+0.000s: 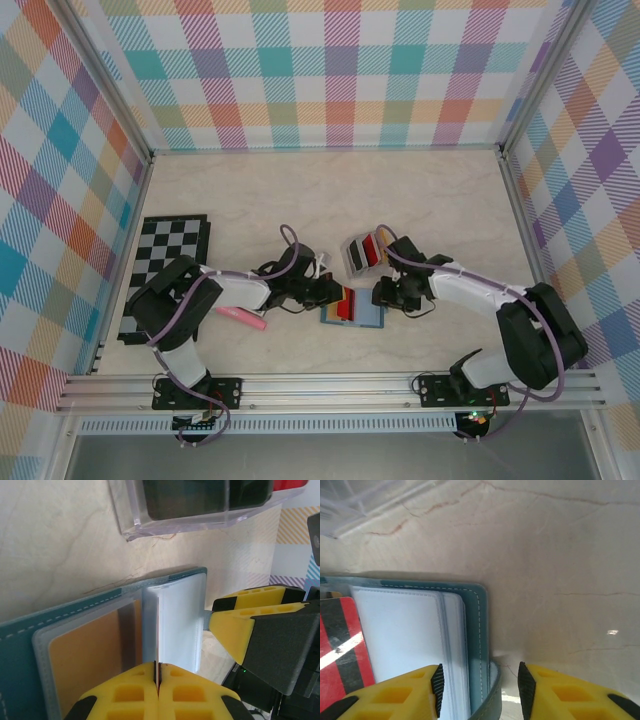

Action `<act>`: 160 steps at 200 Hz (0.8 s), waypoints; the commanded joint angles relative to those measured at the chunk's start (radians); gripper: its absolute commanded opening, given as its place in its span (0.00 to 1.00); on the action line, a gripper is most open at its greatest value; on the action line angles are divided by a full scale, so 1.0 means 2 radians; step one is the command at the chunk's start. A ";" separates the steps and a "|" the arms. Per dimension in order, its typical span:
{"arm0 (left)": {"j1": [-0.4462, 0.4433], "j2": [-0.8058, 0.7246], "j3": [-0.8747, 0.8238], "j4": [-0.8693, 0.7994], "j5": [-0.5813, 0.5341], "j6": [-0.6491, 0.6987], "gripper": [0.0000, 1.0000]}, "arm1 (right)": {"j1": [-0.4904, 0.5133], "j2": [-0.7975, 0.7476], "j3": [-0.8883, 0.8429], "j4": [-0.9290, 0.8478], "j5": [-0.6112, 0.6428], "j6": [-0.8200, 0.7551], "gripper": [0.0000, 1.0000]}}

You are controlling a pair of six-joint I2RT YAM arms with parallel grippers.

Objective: Put the credit cards into the card holder
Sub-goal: Insert the credit card into the card slot.

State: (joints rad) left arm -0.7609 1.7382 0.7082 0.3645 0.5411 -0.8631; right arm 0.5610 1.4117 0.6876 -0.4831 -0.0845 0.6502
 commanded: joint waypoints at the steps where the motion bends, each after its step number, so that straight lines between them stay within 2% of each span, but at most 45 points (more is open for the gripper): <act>1: -0.009 0.017 0.003 0.019 0.008 0.007 0.00 | 0.003 0.019 -0.008 0.016 -0.013 0.009 0.43; 65: -0.015 0.036 0.006 0.029 -0.001 0.004 0.00 | 0.002 0.041 -0.013 0.034 -0.017 0.011 0.18; 90: -0.018 0.042 0.011 0.033 0.000 -0.002 0.00 | 0.003 0.041 -0.014 0.038 -0.019 0.012 0.14; 160: -0.027 0.052 0.019 0.040 -0.007 -0.012 0.00 | 0.003 0.040 -0.017 0.043 -0.024 0.016 0.14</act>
State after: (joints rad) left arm -0.7807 1.8076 0.7219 0.4572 0.5484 -0.8787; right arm 0.5560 1.4483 0.6838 -0.4503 -0.1051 0.6701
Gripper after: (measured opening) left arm 0.042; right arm 0.143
